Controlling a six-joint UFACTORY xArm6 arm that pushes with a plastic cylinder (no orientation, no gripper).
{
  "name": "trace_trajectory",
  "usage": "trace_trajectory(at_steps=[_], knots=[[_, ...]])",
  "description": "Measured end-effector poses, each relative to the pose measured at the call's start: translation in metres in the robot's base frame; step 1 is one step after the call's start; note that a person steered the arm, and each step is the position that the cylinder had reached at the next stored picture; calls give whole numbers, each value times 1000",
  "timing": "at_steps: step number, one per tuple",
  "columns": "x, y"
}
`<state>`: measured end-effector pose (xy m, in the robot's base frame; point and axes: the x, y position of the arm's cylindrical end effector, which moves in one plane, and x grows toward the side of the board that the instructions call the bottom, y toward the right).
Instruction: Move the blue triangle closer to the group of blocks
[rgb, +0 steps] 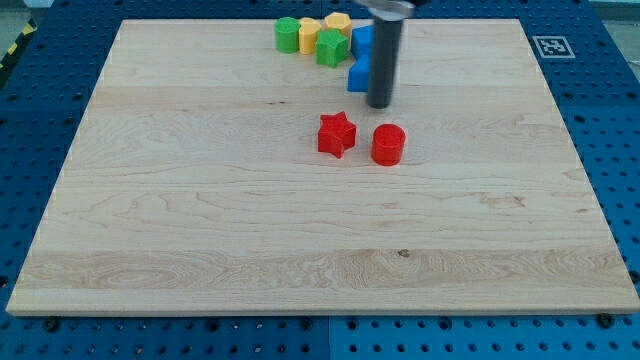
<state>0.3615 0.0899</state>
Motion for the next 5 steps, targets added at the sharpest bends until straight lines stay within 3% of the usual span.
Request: trace_trajectory(at_steps=[1, 5], knots=[[-15, 16], [-26, -44]])
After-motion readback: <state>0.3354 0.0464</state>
